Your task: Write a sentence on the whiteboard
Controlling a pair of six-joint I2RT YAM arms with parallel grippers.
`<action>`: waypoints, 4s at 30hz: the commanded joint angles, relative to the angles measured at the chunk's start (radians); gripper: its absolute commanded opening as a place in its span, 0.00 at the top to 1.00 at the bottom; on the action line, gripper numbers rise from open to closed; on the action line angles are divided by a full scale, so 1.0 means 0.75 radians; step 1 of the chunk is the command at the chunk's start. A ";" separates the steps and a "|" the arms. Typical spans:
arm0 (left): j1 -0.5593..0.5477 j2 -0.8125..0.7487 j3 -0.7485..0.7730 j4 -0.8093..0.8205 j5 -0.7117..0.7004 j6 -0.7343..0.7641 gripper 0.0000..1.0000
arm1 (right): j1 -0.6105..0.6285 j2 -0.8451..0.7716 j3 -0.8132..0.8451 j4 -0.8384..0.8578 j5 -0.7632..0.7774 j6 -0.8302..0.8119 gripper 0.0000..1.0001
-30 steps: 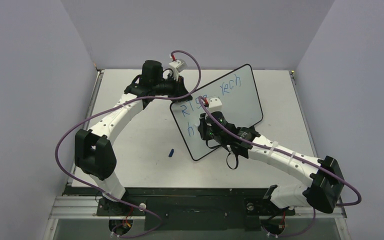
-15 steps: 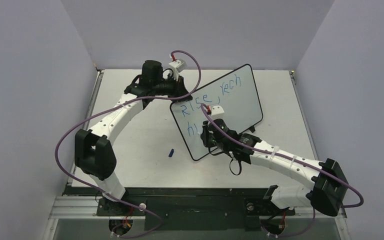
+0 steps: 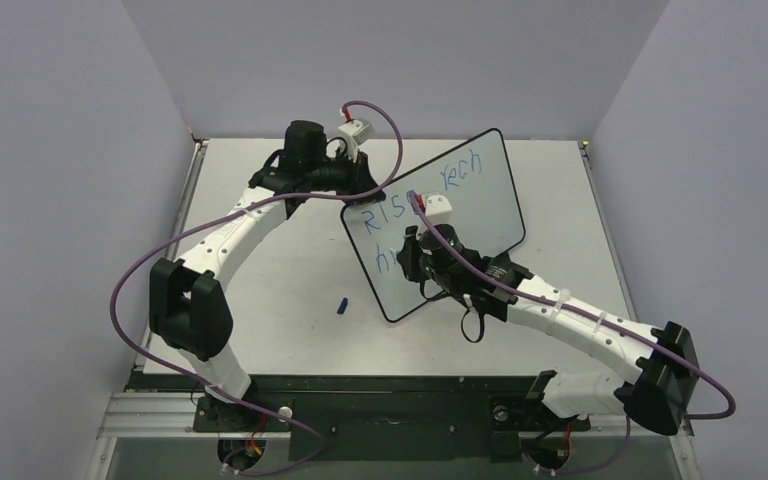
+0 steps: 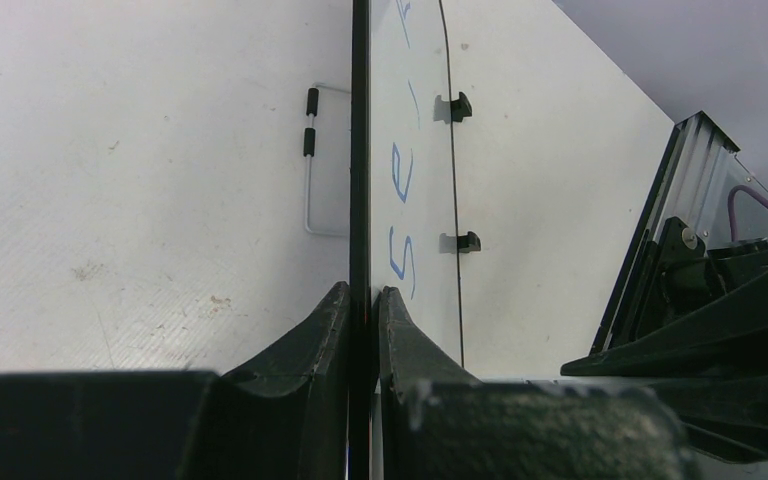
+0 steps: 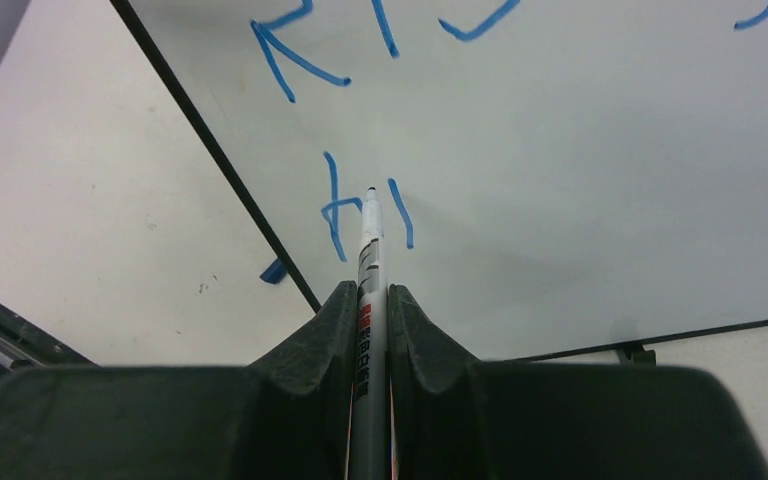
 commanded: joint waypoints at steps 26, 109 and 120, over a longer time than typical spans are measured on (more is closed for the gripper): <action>0.004 -0.082 0.017 0.117 -0.030 0.084 1.00 | -0.057 0.076 0.024 0.070 0.026 -0.005 1.00; 0.004 -0.075 0.019 0.118 -0.031 0.086 1.00 | -0.051 0.113 0.044 0.066 -0.042 -0.006 1.00; 0.004 -0.077 0.019 0.119 -0.032 0.084 1.00 | -0.036 0.052 -0.056 0.064 -0.006 0.027 1.00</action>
